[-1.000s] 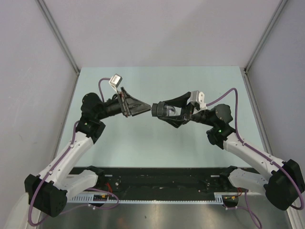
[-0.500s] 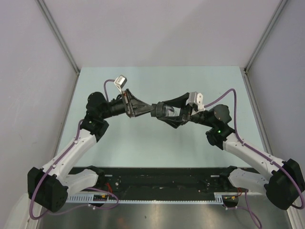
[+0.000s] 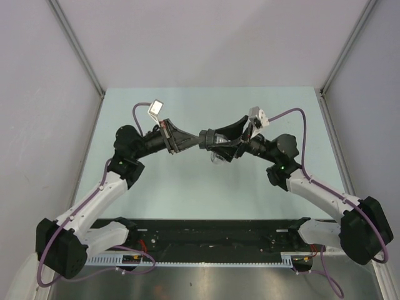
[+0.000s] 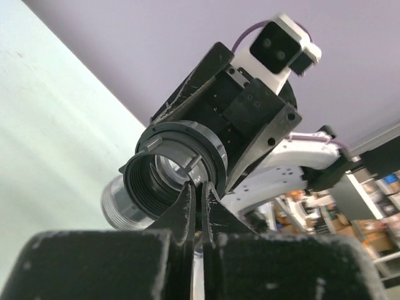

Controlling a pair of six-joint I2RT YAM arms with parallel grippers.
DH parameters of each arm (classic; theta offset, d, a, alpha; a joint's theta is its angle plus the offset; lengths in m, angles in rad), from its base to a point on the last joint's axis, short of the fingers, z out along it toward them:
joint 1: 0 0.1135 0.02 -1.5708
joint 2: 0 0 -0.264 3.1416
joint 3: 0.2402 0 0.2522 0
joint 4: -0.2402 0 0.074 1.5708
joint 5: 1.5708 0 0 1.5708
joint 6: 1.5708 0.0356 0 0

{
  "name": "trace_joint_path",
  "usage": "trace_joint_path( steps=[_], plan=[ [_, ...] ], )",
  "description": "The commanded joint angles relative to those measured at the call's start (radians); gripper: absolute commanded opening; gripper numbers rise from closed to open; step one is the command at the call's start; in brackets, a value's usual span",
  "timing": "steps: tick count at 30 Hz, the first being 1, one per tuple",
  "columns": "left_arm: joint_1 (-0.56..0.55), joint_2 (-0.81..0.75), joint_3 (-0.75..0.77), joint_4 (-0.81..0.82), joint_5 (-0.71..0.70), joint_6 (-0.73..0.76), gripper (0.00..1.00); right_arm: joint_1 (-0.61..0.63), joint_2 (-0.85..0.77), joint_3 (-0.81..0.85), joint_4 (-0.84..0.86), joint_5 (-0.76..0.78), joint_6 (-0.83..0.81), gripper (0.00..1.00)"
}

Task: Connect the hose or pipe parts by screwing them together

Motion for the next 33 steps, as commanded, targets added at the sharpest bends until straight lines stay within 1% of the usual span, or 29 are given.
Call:
trace_joint_path(
  steps=[1,2,3,4,5,6,8,9,11,12,14,15,17,18,20,21,22,24,25,26,27,28,29,30,31,32,33],
  plan=[
    [-0.069,-0.005,-0.033,0.019,-0.029,0.261,0.0,-0.043,0.017,0.019,0.177,0.054,0.234,0.0],
    [-0.081,-0.004,-0.038,0.019,-0.04,0.295,0.0,-0.051,0.022,0.019,0.188,0.051,0.27,0.0],
    [-0.089,-0.002,-0.044,0.021,-0.052,0.381,0.0,-0.06,0.029,0.019,0.2,0.05,0.3,0.0],
    [-0.098,-0.005,-0.056,0.022,-0.087,0.429,0.0,-0.077,0.043,0.02,0.232,0.042,0.372,0.0],
    [-0.116,-0.007,-0.064,0.022,-0.107,0.476,0.01,-0.087,0.055,0.019,0.247,0.021,0.408,0.0],
    [-0.127,-0.013,-0.068,0.026,-0.13,0.577,0.0,-0.097,0.065,0.02,0.263,0.008,0.438,0.0],
    [-0.162,-0.01,-0.072,0.026,-0.167,0.68,0.0,-0.127,0.088,0.019,0.283,-0.027,0.53,0.0],
    [-0.173,-0.002,-0.069,0.026,-0.17,0.784,0.0,-0.133,0.095,0.019,0.286,-0.035,0.555,0.0],
    [-0.207,0.005,-0.072,0.026,-0.193,0.91,0.0,-0.15,0.111,0.019,0.295,-0.055,0.616,0.0],
    [-0.218,0.008,-0.076,0.026,-0.223,1.017,0.0,-0.152,0.115,0.02,0.303,-0.059,0.638,0.0],
    [-0.244,0.021,-0.091,0.026,-0.271,1.122,0.0,-0.166,0.134,0.02,0.336,-0.075,0.713,0.0],
    [-0.251,0.024,-0.096,0.026,-0.318,1.211,0.01,-0.169,0.138,0.019,0.347,-0.079,0.736,0.0],
    [-0.282,0.027,-0.11,0.027,-0.36,1.3,0.0,-0.175,0.149,0.02,0.381,-0.096,0.779,0.0],
    [-0.294,0.03,-0.116,0.027,-0.421,1.392,0.0,-0.176,0.151,0.019,0.392,-0.102,0.811,0.0],
    [-0.336,0.027,-0.125,0.024,-0.492,1.464,0.0,-0.181,0.151,0.019,0.402,-0.127,0.818,0.0],
    [-0.346,0.025,-0.124,0.026,-0.524,1.513,0.0,-0.183,0.138,0.019,0.393,-0.136,0.787,0.0],
    [-0.354,0.024,-0.121,0.027,-0.571,1.533,0.0,-0.183,0.134,0.019,0.351,-0.145,0.767,0.0],
    [-0.377,0.024,-0.115,0.027,-0.613,1.561,0.0,-0.184,0.114,0.019,0.294,-0.145,0.726,0.0],
    [-0.382,0.024,-0.105,0.026,-0.657,1.557,0.02,-0.189,0.111,0.019,0.272,-0.147,0.701,0.0],
    [-0.382,0.021,-0.101,0.026,-0.67,1.543,0.11,-0.19,0.109,0.02,0.272,-0.147,0.697,0.0],
    [-0.382,0.013,-0.099,0.026,-0.688,1.511,0.23,-0.195,0.108,0.019,0.272,-0.148,0.692,0.0],
    [-0.382,0.005,-0.104,0.026,-0.701,1.489,0.48,-0.199,0.1,0.019,0.274,-0.15,0.675,0.0],
    [-0.382,-0.005,-0.11,0.021,-0.727,1.465,0.55,-0.204,0.097,0.019,0.274,-0.151,0.666,0.0],
    [-0.382,-0.043,-0.119,0.018,-0.73,1.413,0.61,-0.209,0.092,0.02,0.274,-0.153,0.655,0.0],
    [-0.382,-0.068,-0.146,0.015,-0.728,1.39,0.68,-0.224,0.082,0.019,0.272,-0.157,0.632,0.0],
    [-0.382,-0.093,-0.159,0.006,-0.716,1.356,0.71,-0.232,0.077,0.019,0.269,-0.162,0.615,0.0],
    [-0.38,-0.126,-0.17,-0.008,-0.715,1.271,0.72,-0.241,0.069,0.019,0.261,-0.165,0.6,0.0]
  ],
)
